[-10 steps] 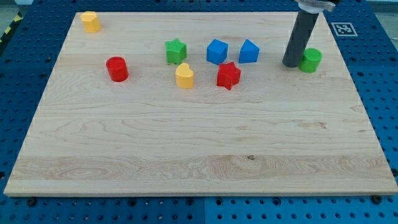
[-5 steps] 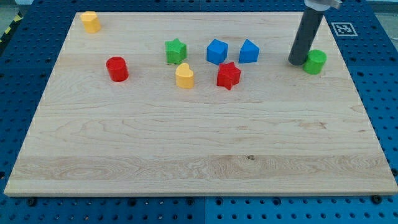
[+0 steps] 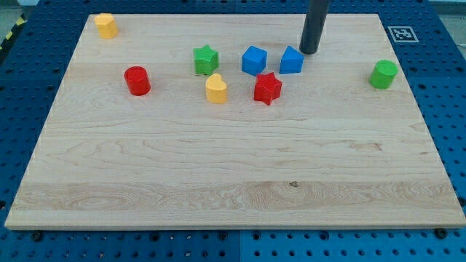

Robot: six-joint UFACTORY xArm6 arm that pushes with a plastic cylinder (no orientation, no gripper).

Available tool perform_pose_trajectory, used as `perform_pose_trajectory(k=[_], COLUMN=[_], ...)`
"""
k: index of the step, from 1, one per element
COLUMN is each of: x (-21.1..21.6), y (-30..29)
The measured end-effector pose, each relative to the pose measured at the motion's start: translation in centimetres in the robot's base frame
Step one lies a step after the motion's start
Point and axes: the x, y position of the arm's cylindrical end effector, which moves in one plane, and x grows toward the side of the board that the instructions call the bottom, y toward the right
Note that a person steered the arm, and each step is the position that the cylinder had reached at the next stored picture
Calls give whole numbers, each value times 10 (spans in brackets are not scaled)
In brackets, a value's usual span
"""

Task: Move the green circle to the center right of the board

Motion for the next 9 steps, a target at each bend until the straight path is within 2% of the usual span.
perform_pose_trajectory(k=[1, 2, 3, 4, 5, 6, 7, 8, 9], x=[-6, -35, -44, -28, 10, 24, 19, -11, -18], y=[-3, -49, -127, -195, -231, -235, -271, -290, -281])
